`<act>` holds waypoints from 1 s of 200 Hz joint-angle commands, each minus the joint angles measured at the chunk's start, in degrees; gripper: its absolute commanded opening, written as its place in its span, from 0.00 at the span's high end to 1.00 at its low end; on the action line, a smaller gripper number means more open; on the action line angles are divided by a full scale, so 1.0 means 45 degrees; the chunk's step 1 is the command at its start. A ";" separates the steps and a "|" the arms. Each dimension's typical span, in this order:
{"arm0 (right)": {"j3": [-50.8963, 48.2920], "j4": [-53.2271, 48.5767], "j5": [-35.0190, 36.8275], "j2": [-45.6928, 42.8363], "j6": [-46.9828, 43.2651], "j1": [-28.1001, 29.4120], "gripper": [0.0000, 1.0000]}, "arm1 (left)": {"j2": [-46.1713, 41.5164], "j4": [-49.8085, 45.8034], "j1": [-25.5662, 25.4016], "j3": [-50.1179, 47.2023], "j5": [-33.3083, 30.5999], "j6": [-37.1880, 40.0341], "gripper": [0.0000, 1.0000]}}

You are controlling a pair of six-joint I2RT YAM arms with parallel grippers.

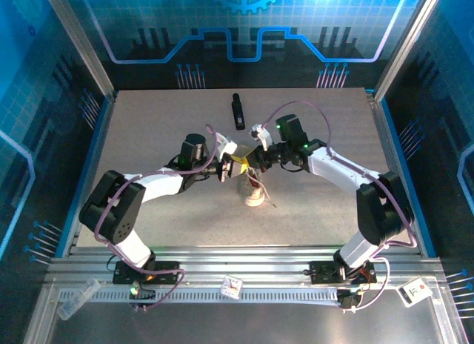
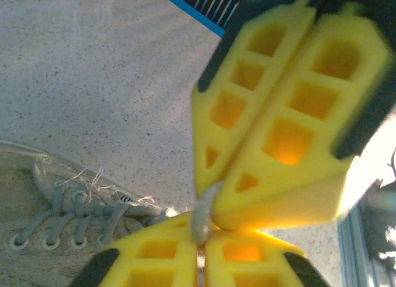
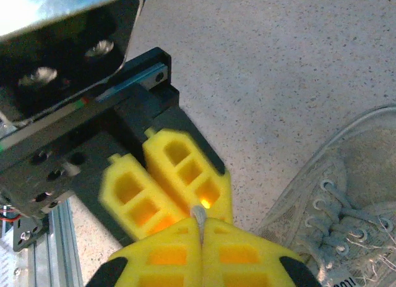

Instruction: Tie the shoes

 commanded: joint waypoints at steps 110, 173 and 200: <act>-0.1568 0.0554 0.0427 -0.0234 -0.0172 -0.0930 0.60 | 0.0323 0.0749 0.0321 0.0269 -0.0288 -0.1549 1.00; -0.1173 0.0520 0.1231 0.0817 -0.0484 -0.0381 0.71 | 0.0216 0.0711 0.0340 0.0160 -0.0326 -0.1663 1.00; -0.1142 0.0498 0.1440 0.0968 -0.0637 -0.0328 0.71 | 0.0195 0.0728 0.0360 0.0123 -0.0343 -0.1703 1.00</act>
